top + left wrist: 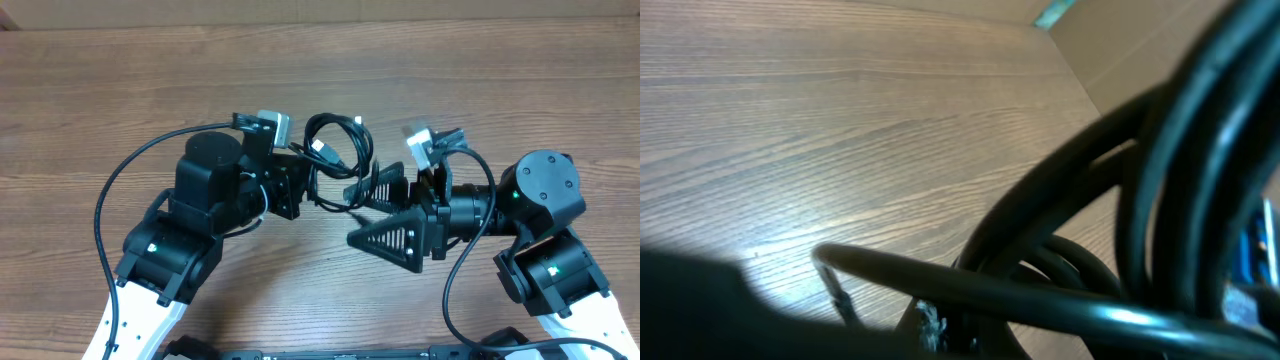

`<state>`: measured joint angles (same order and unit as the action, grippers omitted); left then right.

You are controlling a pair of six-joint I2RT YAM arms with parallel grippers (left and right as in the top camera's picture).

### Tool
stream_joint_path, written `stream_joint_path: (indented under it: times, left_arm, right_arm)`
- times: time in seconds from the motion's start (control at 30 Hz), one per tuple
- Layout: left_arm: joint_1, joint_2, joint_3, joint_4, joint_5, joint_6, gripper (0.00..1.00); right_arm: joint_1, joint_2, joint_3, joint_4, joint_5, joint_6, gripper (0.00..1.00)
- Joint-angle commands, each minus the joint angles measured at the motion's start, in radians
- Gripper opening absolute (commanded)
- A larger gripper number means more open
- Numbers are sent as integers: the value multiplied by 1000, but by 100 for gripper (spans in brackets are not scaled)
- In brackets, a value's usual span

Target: Untangle cables

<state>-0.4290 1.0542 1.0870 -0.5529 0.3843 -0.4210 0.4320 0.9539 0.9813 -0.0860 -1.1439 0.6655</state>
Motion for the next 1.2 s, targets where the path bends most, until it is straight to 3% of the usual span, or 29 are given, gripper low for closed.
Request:
stream_joint_path:
  times: [0.0, 0.33, 0.7, 1.17]
  left_arm:
    - [38, -2, 8, 13, -23, -30, 4]
    - [147, -2, 8, 39, -8, -104, 4]
    - [149, -3, 8, 16, 12, -61, 4]
    - [120, -3, 8, -31, 50, -76, 4]
  right_arm:
    - [-1, -8, 20, -31, -89, -46, 99]
    - [-1, 22, 19, -246, -51, -99, 91]
    - [-1, 51, 19, -512, 323, -87, 81]
    - [-1, 51, 20, -358, 331, -88, 91]
